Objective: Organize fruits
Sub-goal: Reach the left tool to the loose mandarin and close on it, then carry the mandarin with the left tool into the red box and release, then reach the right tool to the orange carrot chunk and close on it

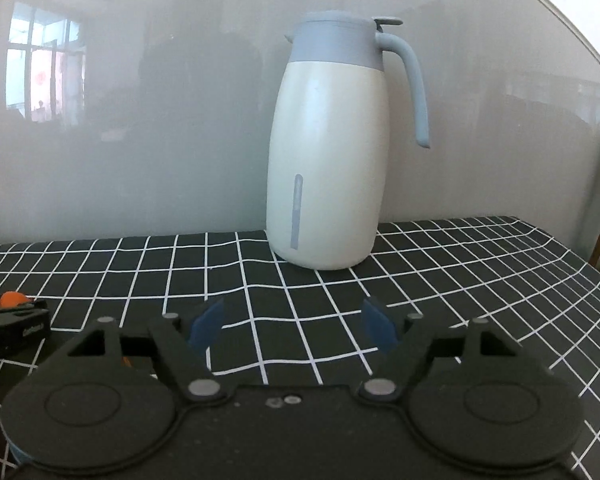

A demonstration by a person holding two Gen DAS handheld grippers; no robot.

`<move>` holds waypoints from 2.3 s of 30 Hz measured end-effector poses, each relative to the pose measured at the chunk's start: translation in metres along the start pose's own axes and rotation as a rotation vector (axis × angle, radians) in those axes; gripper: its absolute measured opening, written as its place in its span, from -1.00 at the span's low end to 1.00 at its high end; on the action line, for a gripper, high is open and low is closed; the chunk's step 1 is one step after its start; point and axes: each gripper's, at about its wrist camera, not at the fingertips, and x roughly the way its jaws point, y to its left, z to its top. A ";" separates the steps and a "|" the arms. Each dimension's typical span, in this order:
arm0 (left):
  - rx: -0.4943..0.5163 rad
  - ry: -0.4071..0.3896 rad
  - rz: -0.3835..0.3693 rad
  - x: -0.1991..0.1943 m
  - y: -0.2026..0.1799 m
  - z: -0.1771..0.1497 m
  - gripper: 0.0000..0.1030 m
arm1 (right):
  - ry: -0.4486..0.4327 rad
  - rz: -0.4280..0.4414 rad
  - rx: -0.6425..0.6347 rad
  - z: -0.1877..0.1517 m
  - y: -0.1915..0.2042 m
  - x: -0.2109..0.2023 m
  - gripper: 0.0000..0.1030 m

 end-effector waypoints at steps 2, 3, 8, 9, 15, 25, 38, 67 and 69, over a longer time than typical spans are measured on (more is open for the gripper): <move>-0.010 -0.012 -0.006 -0.012 0.005 -0.002 -0.23 | 0.000 0.008 0.007 0.000 0.000 -0.001 0.46; -0.017 -0.018 -0.009 -0.017 0.010 -0.003 -0.23 | 0.000 0.014 0.009 0.000 0.000 -0.004 0.46; 0.000 -0.086 -0.022 -0.067 0.015 -0.005 -0.23 | -0.018 0.047 0.004 0.000 0.004 -0.020 0.46; 0.005 -0.106 -0.017 -0.079 0.017 -0.005 -0.23 | -0.020 0.059 0.004 0.000 0.006 -0.022 0.46; -0.023 -0.154 0.004 -0.124 0.037 -0.012 -0.23 | -0.030 0.119 -0.007 0.000 0.020 -0.038 0.46; -0.089 -0.182 0.076 -0.169 0.085 -0.049 -0.23 | -0.036 0.147 -0.042 -0.011 0.038 -0.069 0.48; -0.196 -0.162 0.236 -0.194 0.172 -0.091 -0.23 | -0.044 0.173 -0.102 -0.029 0.069 -0.104 0.48; -0.187 -0.312 0.223 -0.214 0.168 -0.100 0.93 | -0.102 0.261 -0.185 -0.039 0.089 -0.126 0.54; -0.178 -0.309 0.217 -0.213 0.164 -0.100 0.93 | -0.105 0.266 -0.198 -0.040 0.090 -0.128 0.54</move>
